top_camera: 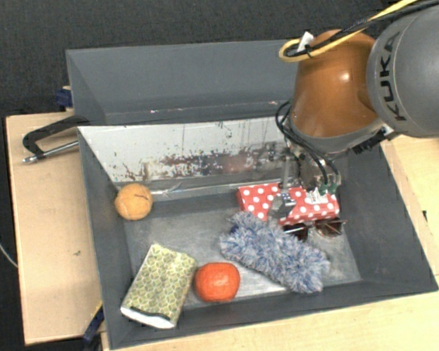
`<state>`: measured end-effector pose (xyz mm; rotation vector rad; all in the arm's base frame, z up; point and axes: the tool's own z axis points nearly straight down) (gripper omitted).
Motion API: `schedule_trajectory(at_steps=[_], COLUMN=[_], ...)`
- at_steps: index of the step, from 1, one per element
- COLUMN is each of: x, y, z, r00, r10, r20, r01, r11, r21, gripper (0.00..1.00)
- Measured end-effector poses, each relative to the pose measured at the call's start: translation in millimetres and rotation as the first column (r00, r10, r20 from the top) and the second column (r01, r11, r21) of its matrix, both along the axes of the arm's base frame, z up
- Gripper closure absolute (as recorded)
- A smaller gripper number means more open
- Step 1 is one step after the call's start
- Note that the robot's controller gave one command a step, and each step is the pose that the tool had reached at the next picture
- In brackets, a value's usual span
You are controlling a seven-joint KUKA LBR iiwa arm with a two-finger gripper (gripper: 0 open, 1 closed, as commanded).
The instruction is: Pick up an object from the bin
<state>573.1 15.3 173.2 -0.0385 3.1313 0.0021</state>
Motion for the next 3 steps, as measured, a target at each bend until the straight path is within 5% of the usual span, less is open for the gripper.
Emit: schedule_trajectory(at_steps=[1,2,3], x=[5.4,11.7,14.1], y=[-11.7,-6.1,-5.8], z=[-61.2,-85.1,-89.0], r00=[0.996,0.966,0.975], r10=[0.09,0.26,0.223], r20=[-0.005,0.006,0.014], r01=[-0.09,-0.26,-0.223], r11=[0.996,0.966,0.975], r21=[-0.001,-0.007,-0.006], gripper=[0.0,0.0,0.0])
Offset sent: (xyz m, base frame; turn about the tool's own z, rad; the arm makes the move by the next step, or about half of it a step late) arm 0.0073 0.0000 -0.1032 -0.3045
